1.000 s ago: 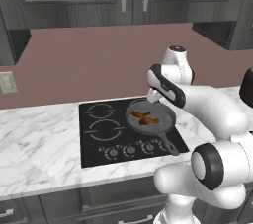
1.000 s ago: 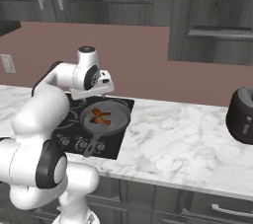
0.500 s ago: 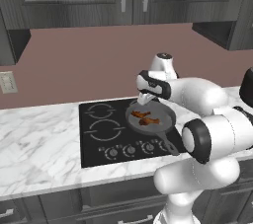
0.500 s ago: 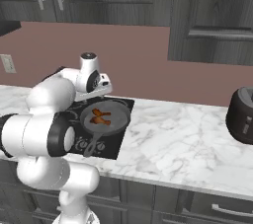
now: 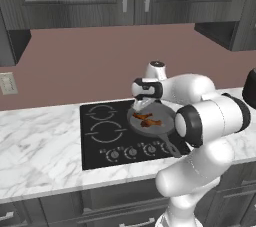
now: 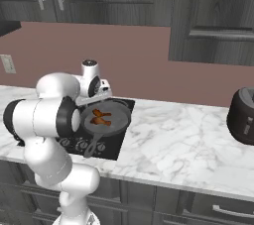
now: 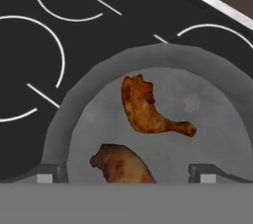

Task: Take the chicken drumsticks from the pan and place one on each plate on the dining counter.

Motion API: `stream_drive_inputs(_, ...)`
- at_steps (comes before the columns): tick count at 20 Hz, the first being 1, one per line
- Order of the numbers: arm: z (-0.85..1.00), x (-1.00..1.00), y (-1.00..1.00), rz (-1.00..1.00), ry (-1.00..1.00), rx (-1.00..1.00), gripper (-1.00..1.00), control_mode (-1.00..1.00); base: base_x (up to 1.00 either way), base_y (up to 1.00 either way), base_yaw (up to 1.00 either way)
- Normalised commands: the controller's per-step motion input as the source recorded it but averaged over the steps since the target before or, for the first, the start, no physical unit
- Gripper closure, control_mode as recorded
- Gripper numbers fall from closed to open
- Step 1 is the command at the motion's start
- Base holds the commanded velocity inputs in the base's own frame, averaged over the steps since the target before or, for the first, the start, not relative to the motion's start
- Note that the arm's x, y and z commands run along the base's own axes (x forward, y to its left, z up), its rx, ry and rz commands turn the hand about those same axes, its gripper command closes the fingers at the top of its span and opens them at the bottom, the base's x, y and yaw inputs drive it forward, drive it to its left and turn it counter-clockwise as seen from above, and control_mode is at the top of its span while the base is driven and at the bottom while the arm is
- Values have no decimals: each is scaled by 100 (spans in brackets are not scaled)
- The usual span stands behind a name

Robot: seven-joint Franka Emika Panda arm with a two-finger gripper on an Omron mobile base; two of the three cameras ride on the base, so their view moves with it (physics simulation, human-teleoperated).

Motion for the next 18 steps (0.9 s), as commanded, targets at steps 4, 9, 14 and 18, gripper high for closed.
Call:
stream_drive_inputs(4, -38, 26, 3, 0, 0, -3, -100, -100, 0, 0, 0)
stream_drive_inputs(9, -39, 26, 0, 0, 0, -2, -100, -100, 0, 0, 0)
stream_drive_inputs(14, -40, 28, 0, 0, 0, 0, -100, -100, 0, 0, 0)
stream_drive_inputs(18, -25, 27, 0, 0, 0, 0, -100, -100, 0, 0, 0)
